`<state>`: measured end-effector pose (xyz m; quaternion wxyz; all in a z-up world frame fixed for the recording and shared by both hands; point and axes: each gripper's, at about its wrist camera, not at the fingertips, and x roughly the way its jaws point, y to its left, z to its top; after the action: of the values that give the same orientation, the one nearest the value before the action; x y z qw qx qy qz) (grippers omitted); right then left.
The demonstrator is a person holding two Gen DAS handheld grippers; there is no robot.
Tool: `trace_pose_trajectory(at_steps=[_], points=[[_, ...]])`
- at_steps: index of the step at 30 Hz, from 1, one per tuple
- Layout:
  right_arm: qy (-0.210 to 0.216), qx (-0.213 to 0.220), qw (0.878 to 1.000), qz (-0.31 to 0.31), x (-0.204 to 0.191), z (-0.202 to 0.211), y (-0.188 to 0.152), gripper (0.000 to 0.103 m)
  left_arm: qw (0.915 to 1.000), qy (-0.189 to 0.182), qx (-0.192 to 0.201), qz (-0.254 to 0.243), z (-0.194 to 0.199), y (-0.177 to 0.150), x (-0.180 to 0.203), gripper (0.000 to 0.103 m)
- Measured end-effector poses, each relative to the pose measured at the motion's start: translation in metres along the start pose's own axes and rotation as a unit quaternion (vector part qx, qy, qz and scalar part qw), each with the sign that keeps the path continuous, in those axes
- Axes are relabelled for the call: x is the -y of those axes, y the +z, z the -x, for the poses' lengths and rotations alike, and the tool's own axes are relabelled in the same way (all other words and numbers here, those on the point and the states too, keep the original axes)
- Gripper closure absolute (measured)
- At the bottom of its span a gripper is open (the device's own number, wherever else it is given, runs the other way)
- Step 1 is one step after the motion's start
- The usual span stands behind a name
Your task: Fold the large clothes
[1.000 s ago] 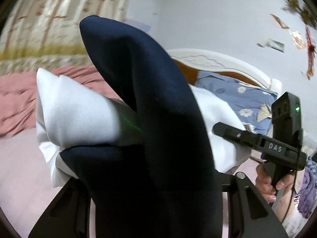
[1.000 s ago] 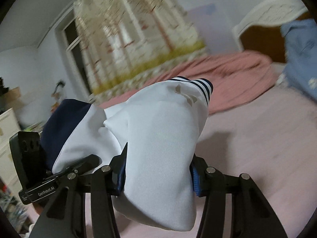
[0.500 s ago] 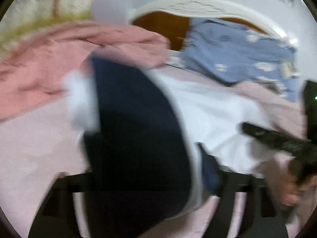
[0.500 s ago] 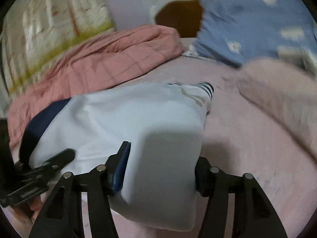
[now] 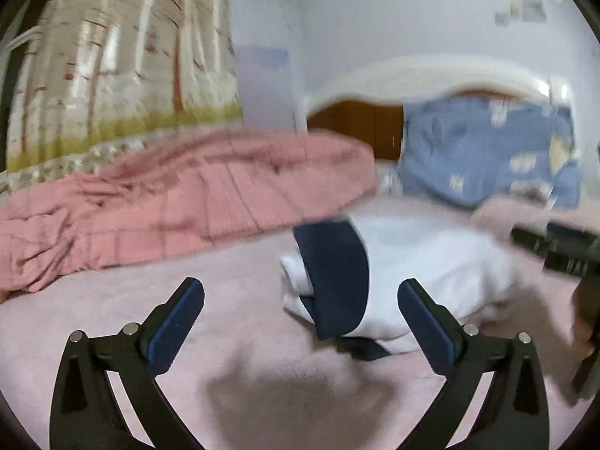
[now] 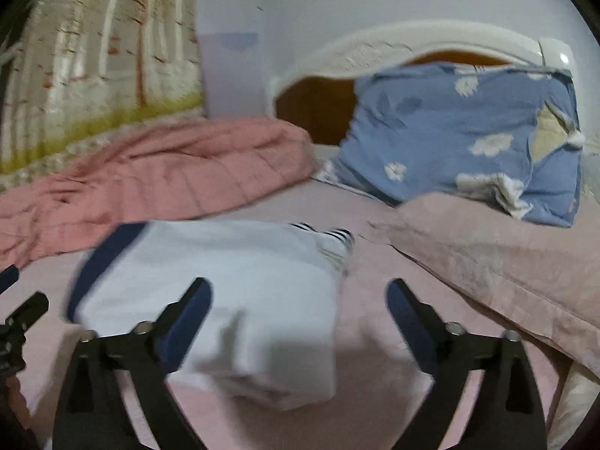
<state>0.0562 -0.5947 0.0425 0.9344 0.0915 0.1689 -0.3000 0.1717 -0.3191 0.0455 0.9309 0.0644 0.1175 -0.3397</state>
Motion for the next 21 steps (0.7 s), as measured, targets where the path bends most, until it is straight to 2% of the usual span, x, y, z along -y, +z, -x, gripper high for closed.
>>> trace_pose_trajectory(at_steps=[3,7,10,12,14,17,21], points=[[0.024,0.039,0.998,0.03,-0.02,0.037,-0.001,0.0,0.9992,0.005,0.04,0.009,0.032,0.011,-0.004,0.0],[0.033,0.067,0.995,0.064,-0.047,0.068,-0.013,0.0,0.9979,0.03,0.057,0.012,0.057,-0.004,-0.007,0.0],[0.027,0.072,0.995,0.066,-0.055,0.079,-0.032,0.0,0.9967,0.057,0.057,0.003,0.064,-0.025,-0.013,0.0],[0.026,0.068,0.995,0.064,-0.059,0.08,-0.046,0.0,0.9959,0.063,0.06,0.023,0.064,-0.032,-0.022,0.0],[0.026,0.064,0.995,0.071,-0.065,0.079,-0.056,0.0,0.9959,0.066,0.042,0.045,0.053,-0.04,-0.028,0.0],[0.002,0.07,0.994,0.088,-0.072,0.076,-0.066,0.0,0.9974,0.07,0.014,0.006,0.036,-0.052,-0.012,0.0],[-0.015,0.073,0.992,0.102,-0.078,0.072,-0.073,0.0,0.9976,0.064,0.027,-0.008,0.039,-0.053,-0.006,0.0]])
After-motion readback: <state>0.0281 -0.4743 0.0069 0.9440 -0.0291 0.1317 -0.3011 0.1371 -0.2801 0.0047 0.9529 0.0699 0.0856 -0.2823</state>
